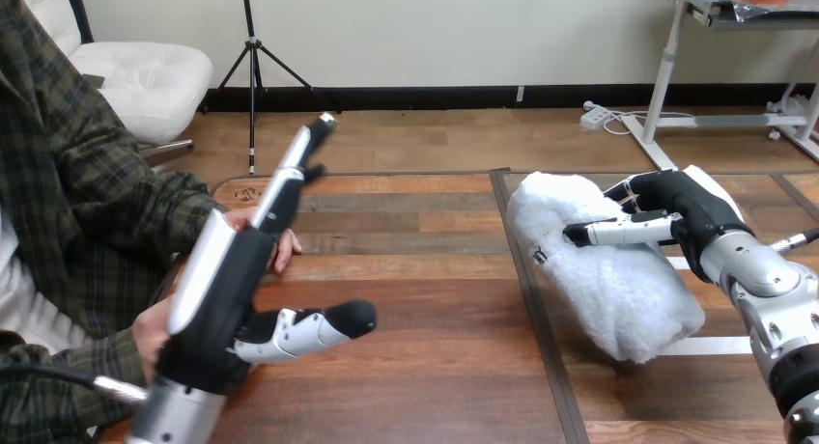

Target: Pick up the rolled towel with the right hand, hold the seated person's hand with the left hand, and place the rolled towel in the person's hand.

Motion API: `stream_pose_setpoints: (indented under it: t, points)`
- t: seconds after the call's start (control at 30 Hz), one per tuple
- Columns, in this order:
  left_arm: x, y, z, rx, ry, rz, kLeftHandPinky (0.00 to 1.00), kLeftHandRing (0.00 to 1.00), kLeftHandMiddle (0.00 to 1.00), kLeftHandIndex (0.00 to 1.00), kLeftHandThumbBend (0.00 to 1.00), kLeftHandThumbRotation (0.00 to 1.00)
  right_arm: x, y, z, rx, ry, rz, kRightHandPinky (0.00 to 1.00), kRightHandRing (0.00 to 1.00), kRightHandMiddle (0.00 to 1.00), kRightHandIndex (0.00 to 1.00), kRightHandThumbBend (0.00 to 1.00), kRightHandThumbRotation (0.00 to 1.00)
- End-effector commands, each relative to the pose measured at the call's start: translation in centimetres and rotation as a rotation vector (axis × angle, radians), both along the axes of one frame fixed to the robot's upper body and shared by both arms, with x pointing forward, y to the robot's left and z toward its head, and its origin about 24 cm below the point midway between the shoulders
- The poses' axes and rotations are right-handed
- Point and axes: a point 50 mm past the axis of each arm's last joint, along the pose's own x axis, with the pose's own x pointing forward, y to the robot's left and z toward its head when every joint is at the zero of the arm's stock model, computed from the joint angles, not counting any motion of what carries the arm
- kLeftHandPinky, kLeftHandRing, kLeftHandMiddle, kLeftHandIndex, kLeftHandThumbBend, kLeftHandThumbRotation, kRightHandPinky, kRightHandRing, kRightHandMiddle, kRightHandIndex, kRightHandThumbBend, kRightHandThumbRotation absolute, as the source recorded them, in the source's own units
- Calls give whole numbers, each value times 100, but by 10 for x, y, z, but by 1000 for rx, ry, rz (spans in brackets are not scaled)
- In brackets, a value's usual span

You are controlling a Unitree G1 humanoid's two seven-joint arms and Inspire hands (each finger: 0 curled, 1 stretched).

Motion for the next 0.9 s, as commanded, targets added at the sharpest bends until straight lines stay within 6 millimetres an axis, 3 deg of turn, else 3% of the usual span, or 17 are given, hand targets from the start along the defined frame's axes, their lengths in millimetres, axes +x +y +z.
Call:
stream_pose_setpoints:
  t: [0.0, 0.87]
  points:
    - [0, 13, 21, 87, -94, 54, 95, 100, 100, 100, 100, 82, 14, 16, 23, 4, -103, 54, 31, 37, 44, 45, 80, 0]
    - [-4, 68, 36, 323, -35, 199, 98, 100, 100, 100, 100, 71, 17, 23, 24, 13, -90, 73, 33, 39, 45, 46, 80, 0]
